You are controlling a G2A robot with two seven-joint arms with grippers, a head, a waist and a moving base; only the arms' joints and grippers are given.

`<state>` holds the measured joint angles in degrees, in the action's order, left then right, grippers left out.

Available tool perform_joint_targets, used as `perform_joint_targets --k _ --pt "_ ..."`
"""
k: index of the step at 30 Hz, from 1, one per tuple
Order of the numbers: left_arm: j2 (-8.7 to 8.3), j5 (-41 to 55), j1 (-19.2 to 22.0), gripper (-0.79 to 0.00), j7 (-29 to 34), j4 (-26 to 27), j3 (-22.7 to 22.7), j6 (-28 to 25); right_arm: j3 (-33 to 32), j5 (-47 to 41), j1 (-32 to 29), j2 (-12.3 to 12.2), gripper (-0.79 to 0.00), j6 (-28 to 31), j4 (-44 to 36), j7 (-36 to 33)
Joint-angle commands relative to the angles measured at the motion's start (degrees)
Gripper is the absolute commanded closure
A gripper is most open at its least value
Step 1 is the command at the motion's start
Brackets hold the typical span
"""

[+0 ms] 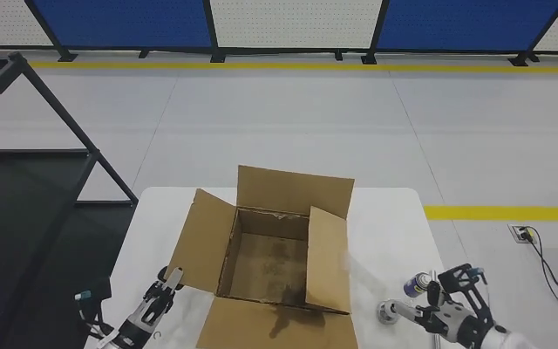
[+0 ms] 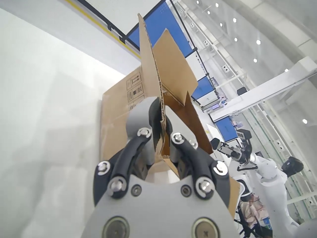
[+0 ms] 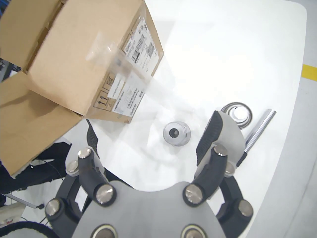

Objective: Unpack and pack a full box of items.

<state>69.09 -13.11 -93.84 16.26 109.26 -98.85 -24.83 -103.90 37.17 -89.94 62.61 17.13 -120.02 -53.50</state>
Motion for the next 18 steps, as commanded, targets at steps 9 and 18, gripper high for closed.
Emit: perform_joint_targets --k 9,18 --pt "0.0 1.03 -1.39 0.0 -1.11 -0.47 0.07 -1.47 5.8 7.74 -0.68 -0.6 -0.785 5.07 -4.82 0.65" --pt "-0.09 0.69 -1.74 0.0 -1.11 -0.61 0.26 -2.29 3.31 13.53 -7.67 -1.35 -0.785 11.2 -6.41 1.29"
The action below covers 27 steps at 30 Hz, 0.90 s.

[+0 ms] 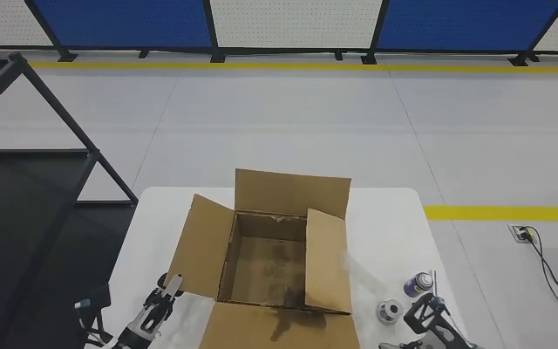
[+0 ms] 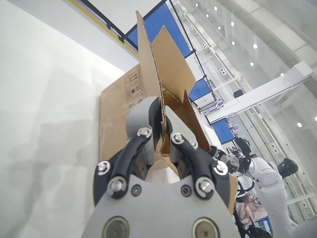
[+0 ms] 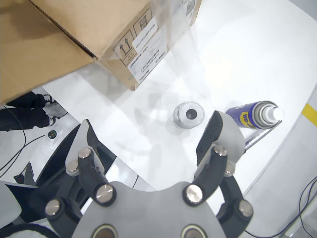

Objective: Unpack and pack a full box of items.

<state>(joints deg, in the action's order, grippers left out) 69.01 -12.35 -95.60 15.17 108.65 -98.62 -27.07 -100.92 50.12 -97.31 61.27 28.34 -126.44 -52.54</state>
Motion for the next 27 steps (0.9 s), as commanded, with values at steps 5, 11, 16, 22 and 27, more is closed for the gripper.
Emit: perform_joint_targets --k 5,11,16,22,27 --pt "-0.06 -0.31 0.06 0.0 -0.05 0.04 0.14 -0.2 4.06 -0.08 -0.45 0.07 -0.785 -0.33 1.37 3.52" --pt "-0.08 -0.47 -0.2 0.0 -0.51 0.15 0.18 -0.25 9.82 3.28 1.88 0.43 -0.785 -4.28 3.29 8.84" --pt "-0.11 -0.47 -0.68 0.0 -0.9 0.32 0.07 -0.54 13.08 7.56 3.13 0.82 -0.785 -7.93 4.9 15.58" --pt "-0.12 -0.53 -1.01 0.0 -1.31 0.48 0.08 -0.7 16.08 9.9 4.71 1.22 -0.785 -10.97 7.07 20.83" --pt "-0.11 -0.87 -0.82 0.0 -1.74 0.3 0.39 -0.32 18.0 9.63 6.28 1.55 -0.785 -12.69 8.9 23.37"
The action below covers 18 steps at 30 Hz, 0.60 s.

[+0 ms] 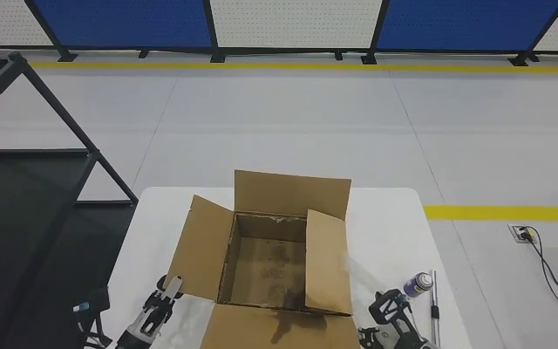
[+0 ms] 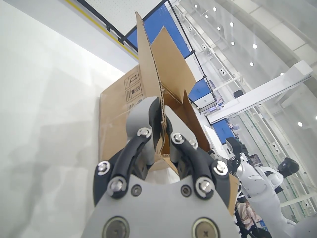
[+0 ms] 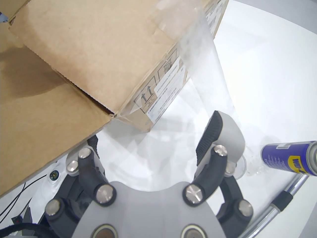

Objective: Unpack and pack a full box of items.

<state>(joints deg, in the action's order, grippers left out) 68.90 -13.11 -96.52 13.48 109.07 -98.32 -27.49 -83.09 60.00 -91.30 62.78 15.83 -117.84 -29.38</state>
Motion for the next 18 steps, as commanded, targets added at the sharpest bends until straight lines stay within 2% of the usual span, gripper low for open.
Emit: perform_joint_targets --k 1,18 --pt "0.01 -0.22 0.27 0.0 -0.06 -0.19 0.24 0.22 0.38 -0.47 0.66 0.07 -0.785 -0.27 0.68 0.28" --pt "-0.01 -1.34 1.93 0.0 -0.78 -1.34 1.36 1.21 3.27 0.87 6.5 0.8 -0.785 -6.3 3.36 1.14"
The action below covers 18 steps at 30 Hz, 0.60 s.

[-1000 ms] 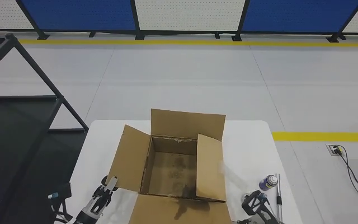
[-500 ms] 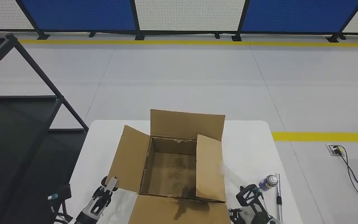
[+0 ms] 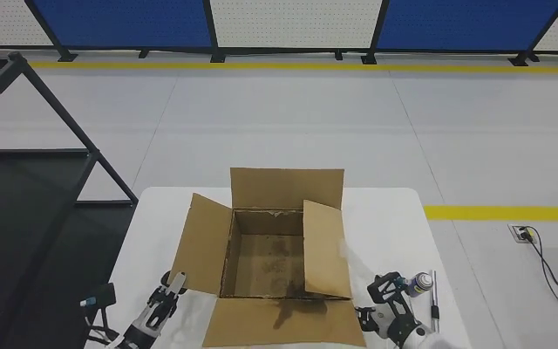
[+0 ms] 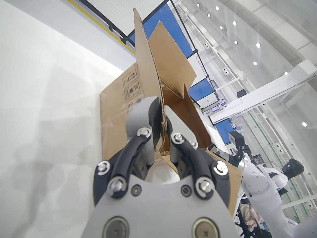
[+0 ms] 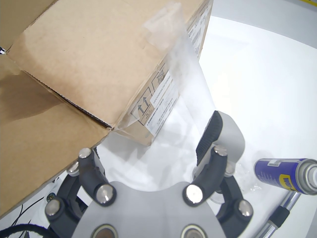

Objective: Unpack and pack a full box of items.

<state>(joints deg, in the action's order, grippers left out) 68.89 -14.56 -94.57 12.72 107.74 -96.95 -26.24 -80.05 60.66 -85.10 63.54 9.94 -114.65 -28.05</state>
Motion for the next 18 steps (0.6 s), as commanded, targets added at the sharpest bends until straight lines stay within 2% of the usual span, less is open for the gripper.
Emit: perform_joint_targets --k 1,5,6,7,8,10,11,12,13,17,18 --pt "-0.01 0.14 -0.05 0.0 0.0 -0.01 -0.03 -0.09 0.48 0.44 0.71 0.08 -0.785 -0.74 0.39 -0.51" --pt "-0.05 0.4 -0.16 -0.034 0.16 0.04 -0.16 -0.29 1.05 1.79 2.01 0.2 -0.785 -2.27 1.24 -2.25" --pt "-0.06 0.58 -0.17 -0.074 0.15 0.03 -0.2 -0.3 1.02 1.83 2.14 0.21 -0.785 -2.38 1.36 -2.56" --pt "-0.07 0.77 -0.15 -0.197 0.18 0.05 -0.24 -0.3 0.85 1.85 2.16 0.2 -0.785 -2.43 1.38 -2.81" --pt "-0.08 0.93 -0.14 -0.286 0.22 0.06 -0.3 -0.27 0.56 1.8 2.05 0.17 -0.785 -2.35 1.26 -2.97" --pt "-0.1 1.22 -0.05 -0.372 0.33 0.13 -0.41 -0.17 -0.34 1.71 1.41 0.07 -0.785 -2.05 0.73 -3.27" --pt "-0.11 1.48 0.01 -0.443 0.32 0.18 -0.5 -0.02 -0.86 1.8 0.9 -0.01 -0.785 -1.78 0.3 -3.51" --pt "-0.12 1.67 0.1 -0.68 0.33 0.29 -0.61 0.1 -1.46 1.92 0.32 -0.09 -0.785 -1.48 -0.18 -3.72" --pt "-0.13 1.94 0.17 -0.782 0.24 0.41 -0.73 0.14 -2.09 2.06 -0.3 -0.18 -0.785 -1.16 -0.69 -3.93" --pt "-0.17 2.92 0.35 -0.782 0.23 0.82 -1.26 0.18 -5.05 1.61 -2.69 -0.56 -0.785 0.62 -2.61 -5.19" --pt "-0.18 3.08 0.44 -0.76 0.27 0.88 -1.35 0.32 -5.85 1.31 -3.23 -0.64 -0.785 1.03 -2.99 -5.44"
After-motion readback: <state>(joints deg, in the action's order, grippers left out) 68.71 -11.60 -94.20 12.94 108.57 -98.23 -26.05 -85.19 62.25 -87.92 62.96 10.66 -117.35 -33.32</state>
